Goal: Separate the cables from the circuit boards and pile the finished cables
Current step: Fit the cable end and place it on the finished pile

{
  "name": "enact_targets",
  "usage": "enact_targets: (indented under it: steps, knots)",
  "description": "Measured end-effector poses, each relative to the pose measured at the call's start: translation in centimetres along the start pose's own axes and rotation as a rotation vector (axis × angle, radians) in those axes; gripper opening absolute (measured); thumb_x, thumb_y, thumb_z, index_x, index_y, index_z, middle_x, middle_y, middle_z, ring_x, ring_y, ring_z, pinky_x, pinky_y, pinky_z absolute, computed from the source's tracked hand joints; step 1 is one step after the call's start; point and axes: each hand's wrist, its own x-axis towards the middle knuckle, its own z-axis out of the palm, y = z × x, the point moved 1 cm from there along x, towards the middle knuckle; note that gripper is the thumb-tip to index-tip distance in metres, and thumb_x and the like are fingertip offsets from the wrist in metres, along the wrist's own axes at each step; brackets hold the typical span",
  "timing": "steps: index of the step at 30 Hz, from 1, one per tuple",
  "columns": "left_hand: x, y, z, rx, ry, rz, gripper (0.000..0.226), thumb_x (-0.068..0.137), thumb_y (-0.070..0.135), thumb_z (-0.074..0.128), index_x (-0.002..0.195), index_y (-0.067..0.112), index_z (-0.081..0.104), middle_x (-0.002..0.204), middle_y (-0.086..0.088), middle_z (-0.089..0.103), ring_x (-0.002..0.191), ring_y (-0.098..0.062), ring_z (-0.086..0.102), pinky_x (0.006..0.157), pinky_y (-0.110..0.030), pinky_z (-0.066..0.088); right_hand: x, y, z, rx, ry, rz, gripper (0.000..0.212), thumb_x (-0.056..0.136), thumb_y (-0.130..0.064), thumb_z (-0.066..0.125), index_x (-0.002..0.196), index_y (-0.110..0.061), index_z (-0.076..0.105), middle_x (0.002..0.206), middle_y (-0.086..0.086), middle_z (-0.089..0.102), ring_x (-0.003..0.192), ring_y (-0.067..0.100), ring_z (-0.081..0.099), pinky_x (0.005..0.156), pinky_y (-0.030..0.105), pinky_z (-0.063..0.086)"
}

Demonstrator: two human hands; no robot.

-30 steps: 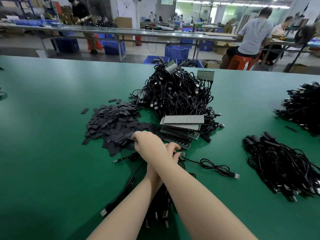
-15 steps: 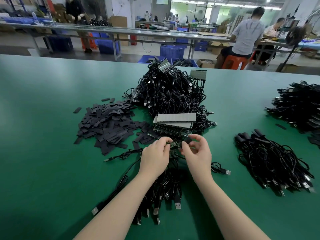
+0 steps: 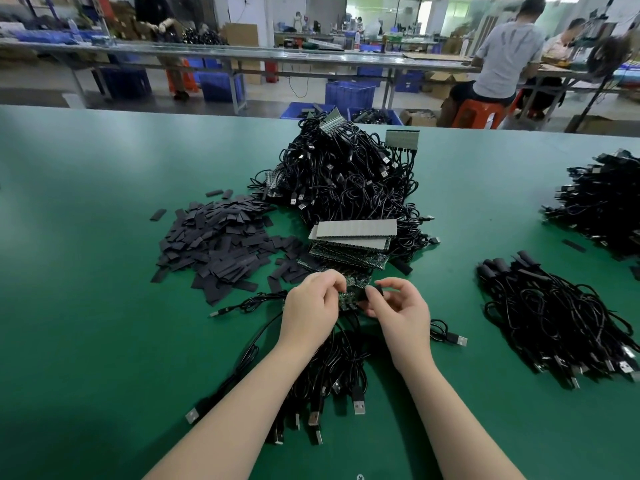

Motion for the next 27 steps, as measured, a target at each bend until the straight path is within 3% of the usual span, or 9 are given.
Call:
enact_targets:
  steps: [4, 8, 10, 14, 20, 27]
  knots:
    - [-0.11, 0.07, -0.02, -0.059, -0.011, 0.030, 0.029, 0.090, 0.012, 0.050, 0.093, 0.032, 0.071, 0.100, 0.017, 0.064, 0.091, 0.000, 0.058, 0.082, -0.027, 0.050, 0.05, 0.15, -0.13, 0.047, 0.004, 0.017, 0.013, 0.087, -0.009, 0.076, 0.092, -0.015, 0.065, 0.076, 0.005, 0.074, 0.075, 0.022, 0.075, 0.065, 0.023, 0.058]
    - [-0.14, 0.29, 0.11, -0.086, -0.053, 0.044, 0.023, 0.082, 0.038, 0.055, 0.100, 0.036, 0.070, 0.102, 0.020, 0.061, 0.081, -0.003, 0.059, 0.076, -0.029, 0.052, 0.22, 0.45, -0.23, -0.021, -0.013, 0.008, 0.013, 0.086, -0.014, 0.078, 0.092, -0.018, 0.066, 0.075, 0.006, 0.074, 0.069, 0.019, 0.072, 0.072, 0.035, 0.059]
    - [-0.17, 0.20, 0.13, -0.085, -0.091, 0.060, 0.028, 0.076, 0.047, 0.061, 0.101, 0.039, 0.070, 0.102, 0.021, 0.060, 0.081, -0.003, 0.058, 0.074, -0.029, 0.052, 0.26, 0.52, -0.23, -0.012, -0.019, 0.009, 0.013, 0.086, -0.014, 0.078, 0.092, -0.018, 0.066, 0.070, 0.005, 0.073, 0.063, 0.014, 0.069, 0.071, 0.035, 0.058]
    - [-0.04, -0.17, 0.05, -0.081, -0.120, 0.042, 0.028, 0.077, 0.040, 0.073, 0.105, 0.041, 0.069, 0.101, 0.023, 0.058, 0.078, -0.003, 0.055, 0.075, -0.026, 0.051, 0.19, 0.46, -0.09, -0.051, -0.029, -0.015, 0.013, 0.086, -0.016, 0.077, 0.091, -0.021, 0.066, 0.068, 0.003, 0.073, 0.060, 0.011, 0.066, 0.071, 0.033, 0.056]
    - [0.02, -0.15, 0.04, -0.059, -0.119, 0.029, 0.025, 0.083, 0.037, 0.069, 0.107, 0.043, 0.070, 0.100, 0.023, 0.058, 0.076, -0.003, 0.054, 0.072, -0.016, 0.046, -0.10, 0.02, -0.16, 0.019, -0.111, -0.027, 0.022, 0.088, -0.012, 0.075, 0.106, -0.024, 0.071, 0.067, -0.002, 0.070, 0.062, 0.007, 0.064, 0.066, 0.019, 0.054]
    - [0.19, -0.23, 0.03, -0.082, -0.133, 0.025, 0.024, 0.084, 0.040, 0.070, 0.107, 0.042, 0.071, 0.100, 0.022, 0.060, 0.076, -0.001, 0.054, 0.071, -0.013, 0.043, -0.01, -0.12, -0.34, 0.015, -0.154, -0.027, 0.022, 0.088, -0.007, 0.074, 0.105, -0.021, 0.074, 0.065, -0.007, 0.068, 0.059, 0.002, 0.063, 0.062, 0.013, 0.050]
